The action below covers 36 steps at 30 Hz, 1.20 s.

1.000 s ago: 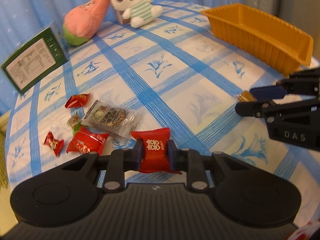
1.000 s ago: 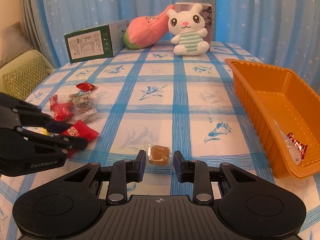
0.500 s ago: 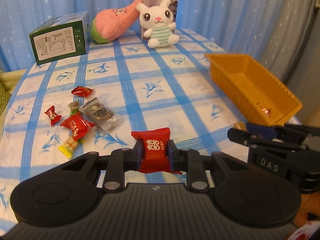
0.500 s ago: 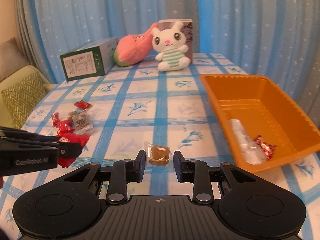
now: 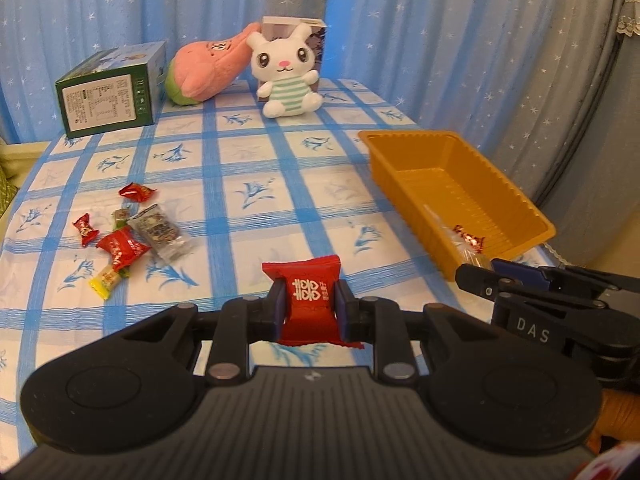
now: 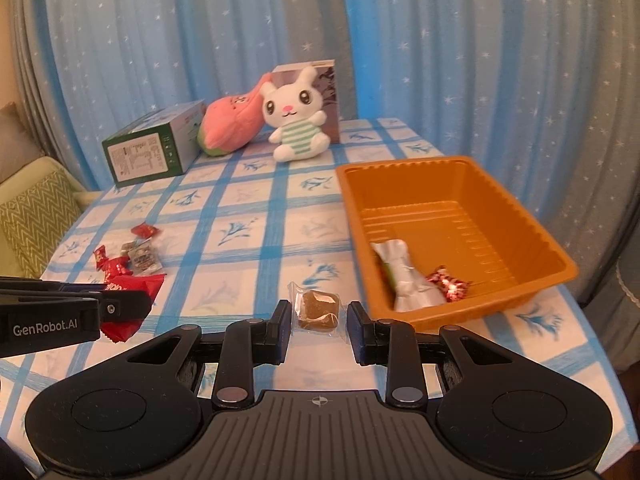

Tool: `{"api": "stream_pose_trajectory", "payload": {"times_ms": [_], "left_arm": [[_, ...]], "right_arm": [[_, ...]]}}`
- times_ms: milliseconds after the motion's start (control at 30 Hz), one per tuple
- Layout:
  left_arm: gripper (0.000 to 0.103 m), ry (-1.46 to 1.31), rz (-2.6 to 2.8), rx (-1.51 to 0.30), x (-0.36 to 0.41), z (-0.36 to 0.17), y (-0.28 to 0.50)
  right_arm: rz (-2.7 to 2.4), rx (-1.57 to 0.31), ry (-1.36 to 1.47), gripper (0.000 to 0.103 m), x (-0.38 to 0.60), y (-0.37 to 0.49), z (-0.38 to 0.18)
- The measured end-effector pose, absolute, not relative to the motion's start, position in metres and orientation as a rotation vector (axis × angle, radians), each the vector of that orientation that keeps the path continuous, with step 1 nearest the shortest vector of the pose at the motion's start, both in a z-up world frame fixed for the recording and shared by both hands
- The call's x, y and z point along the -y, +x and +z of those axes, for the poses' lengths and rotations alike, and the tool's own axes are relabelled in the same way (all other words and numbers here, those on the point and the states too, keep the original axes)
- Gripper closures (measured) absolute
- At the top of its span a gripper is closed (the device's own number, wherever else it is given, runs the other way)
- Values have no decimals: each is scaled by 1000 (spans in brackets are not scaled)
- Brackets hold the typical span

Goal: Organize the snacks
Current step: 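Carry both candies over the orange tray and open both tools to release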

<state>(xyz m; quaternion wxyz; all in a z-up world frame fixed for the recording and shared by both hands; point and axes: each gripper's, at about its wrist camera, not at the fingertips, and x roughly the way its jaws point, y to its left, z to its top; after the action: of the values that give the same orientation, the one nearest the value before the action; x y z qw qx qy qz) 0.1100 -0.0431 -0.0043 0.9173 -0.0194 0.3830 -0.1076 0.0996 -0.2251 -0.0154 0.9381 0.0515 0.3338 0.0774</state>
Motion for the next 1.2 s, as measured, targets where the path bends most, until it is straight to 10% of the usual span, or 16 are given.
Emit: {"api": "stream_pose_trajectory", "payload": {"times_ms": [1200], "left_arm": [[81, -20, -397, -760, 181, 17, 172]], "right_arm": [[33, -684, 159, 73, 361, 146, 10]]}}
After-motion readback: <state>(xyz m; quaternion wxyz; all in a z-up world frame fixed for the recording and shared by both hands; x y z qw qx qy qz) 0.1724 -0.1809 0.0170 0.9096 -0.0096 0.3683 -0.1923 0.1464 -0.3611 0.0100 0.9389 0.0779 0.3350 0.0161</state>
